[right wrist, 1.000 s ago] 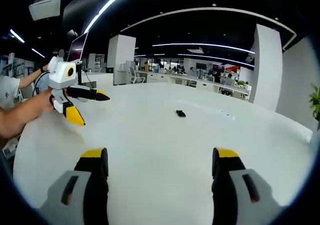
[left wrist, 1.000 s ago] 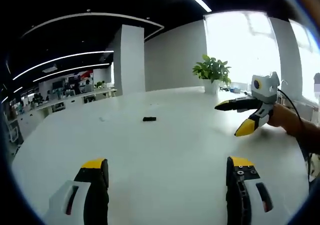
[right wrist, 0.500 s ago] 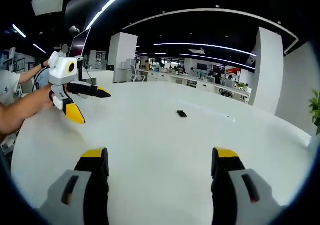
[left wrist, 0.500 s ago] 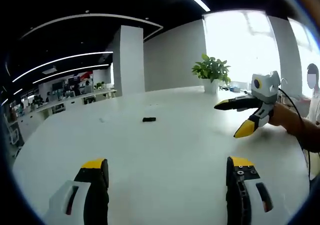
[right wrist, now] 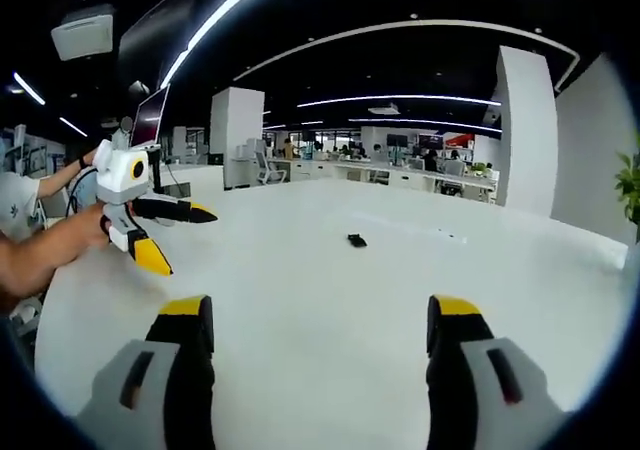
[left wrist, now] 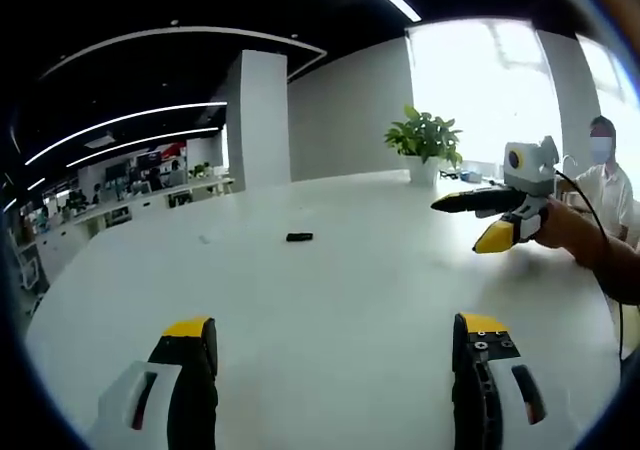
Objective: Snap the two parts of the plastic buckle together until the buckle closes and remains connected.
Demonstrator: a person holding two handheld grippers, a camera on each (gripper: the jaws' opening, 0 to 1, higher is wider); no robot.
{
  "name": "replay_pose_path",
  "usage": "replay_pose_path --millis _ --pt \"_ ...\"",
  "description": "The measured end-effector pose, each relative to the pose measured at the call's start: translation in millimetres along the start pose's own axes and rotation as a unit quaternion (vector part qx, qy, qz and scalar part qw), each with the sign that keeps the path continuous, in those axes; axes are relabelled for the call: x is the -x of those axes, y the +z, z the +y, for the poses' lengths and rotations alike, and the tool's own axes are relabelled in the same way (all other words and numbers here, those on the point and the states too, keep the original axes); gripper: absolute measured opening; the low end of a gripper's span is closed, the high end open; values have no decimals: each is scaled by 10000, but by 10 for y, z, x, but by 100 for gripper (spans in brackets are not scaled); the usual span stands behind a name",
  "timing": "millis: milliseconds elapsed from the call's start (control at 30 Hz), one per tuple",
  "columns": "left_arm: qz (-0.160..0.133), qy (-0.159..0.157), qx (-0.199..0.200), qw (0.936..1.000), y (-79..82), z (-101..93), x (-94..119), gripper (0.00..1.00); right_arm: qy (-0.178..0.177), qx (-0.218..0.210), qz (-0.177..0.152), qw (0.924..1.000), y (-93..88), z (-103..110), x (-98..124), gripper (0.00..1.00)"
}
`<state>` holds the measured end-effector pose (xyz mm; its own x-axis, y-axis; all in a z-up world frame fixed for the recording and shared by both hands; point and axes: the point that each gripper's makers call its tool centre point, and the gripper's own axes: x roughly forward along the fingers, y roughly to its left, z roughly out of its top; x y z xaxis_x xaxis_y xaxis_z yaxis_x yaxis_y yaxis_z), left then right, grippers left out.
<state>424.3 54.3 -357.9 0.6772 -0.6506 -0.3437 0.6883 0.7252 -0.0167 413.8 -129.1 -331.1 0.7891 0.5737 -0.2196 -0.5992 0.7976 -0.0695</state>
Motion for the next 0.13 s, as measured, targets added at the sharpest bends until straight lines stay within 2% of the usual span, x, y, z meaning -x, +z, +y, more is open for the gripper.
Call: replay_pose_path --millis 133 --pt "2 1 1 10000 -4 -2 3 99 11 2 0 10000 -7 4 -13 95"
